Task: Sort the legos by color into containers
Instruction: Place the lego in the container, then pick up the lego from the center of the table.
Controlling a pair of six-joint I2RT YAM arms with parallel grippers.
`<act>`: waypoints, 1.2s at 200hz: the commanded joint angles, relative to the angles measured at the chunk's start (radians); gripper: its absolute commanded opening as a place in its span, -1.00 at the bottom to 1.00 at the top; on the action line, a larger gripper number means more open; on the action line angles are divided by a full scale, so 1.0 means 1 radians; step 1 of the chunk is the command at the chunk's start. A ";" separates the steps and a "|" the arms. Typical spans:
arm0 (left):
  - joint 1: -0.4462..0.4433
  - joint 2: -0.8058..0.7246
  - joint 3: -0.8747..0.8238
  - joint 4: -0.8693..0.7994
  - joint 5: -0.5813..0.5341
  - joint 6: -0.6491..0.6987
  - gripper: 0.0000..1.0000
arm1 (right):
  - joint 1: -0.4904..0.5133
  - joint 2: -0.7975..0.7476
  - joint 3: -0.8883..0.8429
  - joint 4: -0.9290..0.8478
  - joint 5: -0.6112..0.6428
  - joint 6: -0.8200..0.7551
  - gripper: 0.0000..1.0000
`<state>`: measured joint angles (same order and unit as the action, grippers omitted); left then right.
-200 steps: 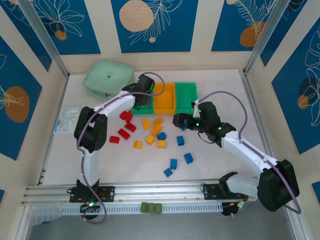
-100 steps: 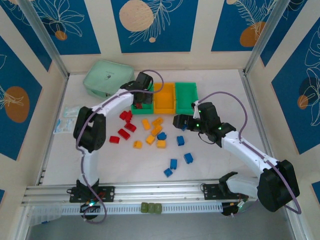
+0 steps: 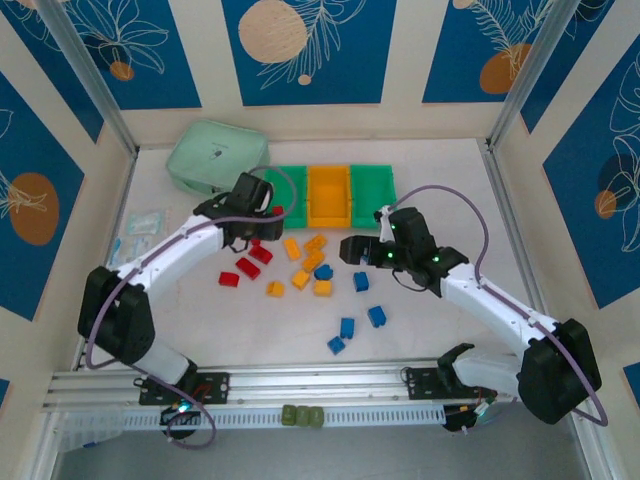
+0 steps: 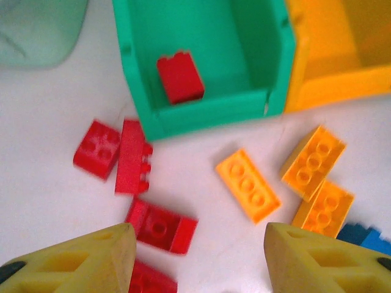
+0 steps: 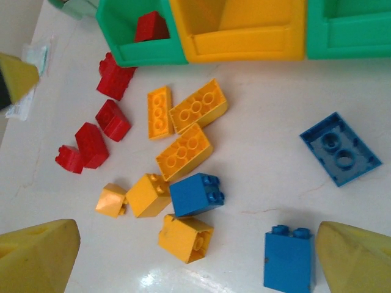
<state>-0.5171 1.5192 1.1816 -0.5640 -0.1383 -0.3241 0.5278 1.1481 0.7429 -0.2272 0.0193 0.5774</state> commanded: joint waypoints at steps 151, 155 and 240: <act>0.146 0.113 -0.201 0.220 0.104 -0.023 0.14 | 0.081 0.170 0.028 0.101 -0.035 0.028 0.98; 0.150 0.120 -0.198 0.223 0.106 -0.021 0.14 | 0.081 0.172 0.030 0.100 -0.033 0.026 0.98; 0.184 0.220 -0.110 0.276 0.175 0.010 0.09 | 0.077 0.176 0.033 0.084 -0.001 0.021 0.98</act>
<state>-0.3420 1.7073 1.0271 -0.3183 -0.0051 -0.3367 0.6029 1.3148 0.7464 -0.1261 0.0113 0.6102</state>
